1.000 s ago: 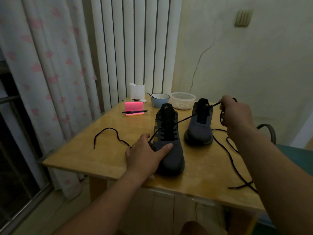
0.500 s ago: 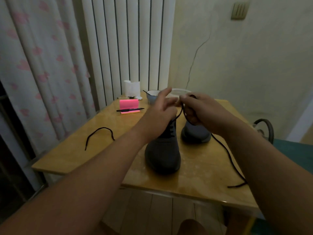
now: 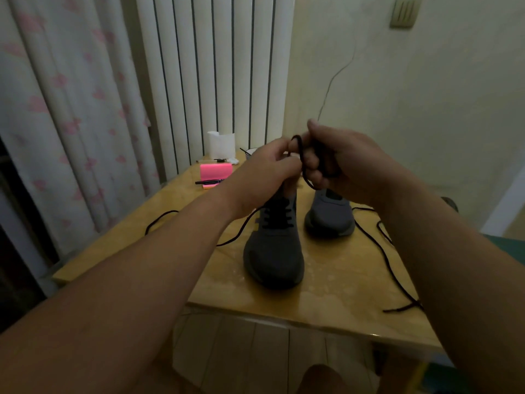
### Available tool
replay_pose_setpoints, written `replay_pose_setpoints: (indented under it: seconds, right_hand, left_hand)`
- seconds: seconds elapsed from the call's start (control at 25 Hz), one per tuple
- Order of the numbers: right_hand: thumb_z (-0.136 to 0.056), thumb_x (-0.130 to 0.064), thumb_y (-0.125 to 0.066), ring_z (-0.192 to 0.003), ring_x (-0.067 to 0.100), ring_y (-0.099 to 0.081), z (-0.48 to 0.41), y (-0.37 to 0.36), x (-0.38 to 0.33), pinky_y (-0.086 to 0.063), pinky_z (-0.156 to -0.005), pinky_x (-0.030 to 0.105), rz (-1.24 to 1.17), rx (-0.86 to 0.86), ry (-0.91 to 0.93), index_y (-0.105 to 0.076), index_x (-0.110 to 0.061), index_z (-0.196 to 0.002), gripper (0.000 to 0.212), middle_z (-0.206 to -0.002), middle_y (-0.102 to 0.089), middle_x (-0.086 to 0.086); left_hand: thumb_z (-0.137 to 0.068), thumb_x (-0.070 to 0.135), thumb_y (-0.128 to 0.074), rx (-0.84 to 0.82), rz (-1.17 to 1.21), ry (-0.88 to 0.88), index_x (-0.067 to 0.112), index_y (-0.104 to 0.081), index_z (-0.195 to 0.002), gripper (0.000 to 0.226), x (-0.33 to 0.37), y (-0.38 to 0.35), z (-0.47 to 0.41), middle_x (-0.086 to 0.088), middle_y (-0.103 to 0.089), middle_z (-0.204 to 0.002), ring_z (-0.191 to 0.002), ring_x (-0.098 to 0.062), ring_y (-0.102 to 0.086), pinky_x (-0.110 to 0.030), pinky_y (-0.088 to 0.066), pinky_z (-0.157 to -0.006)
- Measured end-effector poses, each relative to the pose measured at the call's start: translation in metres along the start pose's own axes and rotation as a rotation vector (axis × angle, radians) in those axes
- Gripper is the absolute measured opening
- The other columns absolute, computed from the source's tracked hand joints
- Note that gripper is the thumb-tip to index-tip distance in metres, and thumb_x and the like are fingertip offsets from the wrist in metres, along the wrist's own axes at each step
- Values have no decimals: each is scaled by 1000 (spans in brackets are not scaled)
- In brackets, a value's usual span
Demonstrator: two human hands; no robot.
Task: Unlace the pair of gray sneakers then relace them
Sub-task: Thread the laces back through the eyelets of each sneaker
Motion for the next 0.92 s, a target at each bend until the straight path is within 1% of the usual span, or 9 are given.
replay_pose_setpoints:
  seconds: [0.04,0.12,0.2,0.32,0.44,0.6,0.72,0.8,0.92]
  right_hand:
    - [-111,-41,-41,-64,24,-62,3,5,0,-49,-59,34,-15,47,-12,-60,6,-120,51,-77,-60,10]
    - [-112,-43,-39,-84,31,-74,8,25,12,-60,-74,38,48,227,-43,-64,3,-120,53,-90,-70,14]
    - [-110,-50,-39,-97,34,-75,17,41,31,-63,-87,47,269,390,-90,-70,-5,-112,55,-99,-75,16]
    - [-108,-54,-41,-81,30,-70,27,55,53,-61,-77,44,416,458,-179,-71,-7,-97,57,-85,-73,13]
    - [-107,-52,-46,-62,21,-55,31,38,70,-47,-62,36,489,279,-232,-68,-10,-92,50,-67,-58,5]
    - [-106,-46,-53,-75,22,-65,40,5,108,-54,-66,32,620,116,-237,-66,-15,-99,34,-88,-68,7]
    - [-103,-22,-61,-96,27,-68,49,3,125,-60,-76,34,536,29,-250,-63,-13,-109,10,-108,-67,10]
    - [-97,-9,-64,-98,26,-67,53,8,128,-59,-82,39,613,-1,-263,-63,-18,-110,16,-108,-66,7]
    - [-97,-14,-67,-92,16,-64,57,7,125,-55,-78,31,899,3,-203,-64,-22,-105,12,-101,-65,-3]
  left_hand:
    - [-107,21,-52,25,-23,23,15,-64,-106,13,0,4,6,-4,-59,-80,-65,-15,-55,-32,-51,-66]
    - [-110,42,-47,103,-154,69,15,-59,-78,43,-15,16,24,7,-51,-61,-55,-9,-46,-34,-47,-65]
    - [-108,58,-39,200,-317,131,11,-55,-66,65,-38,31,45,0,-52,-57,-54,-15,-47,-39,-48,-73]
    - [-107,51,-50,222,-521,247,12,-51,-59,61,-83,49,69,-7,-47,-58,-52,-16,-43,-35,-40,-67]
    - [-103,47,-59,156,-674,283,18,-51,-63,50,-101,45,78,1,-49,-61,-57,-14,-46,-34,-38,-59]
    - [-101,56,-57,179,-790,161,33,-56,-89,25,-95,16,90,11,-60,-81,-75,-7,-57,-30,-46,-70]
    - [-103,53,-52,246,-813,65,33,-51,-96,21,-92,1,95,14,-58,-88,-81,-6,-55,-34,-44,-86]
    - [-105,51,-49,272,-805,83,32,-50,-96,21,-96,2,95,15,-57,-90,-81,-3,-53,-36,-42,-92]
    - [-105,48,-49,294,-820,103,31,-51,-95,19,-101,2,91,14,-56,-88,-81,-3,-52,-41,-43,-96]
Point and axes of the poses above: each hand's wrist, its own z-axis away from the middle knuckle, its own y-axis out of the back of the hand, x = y × z, the point moved 6 cm from there along -z, towards the middle knuckle
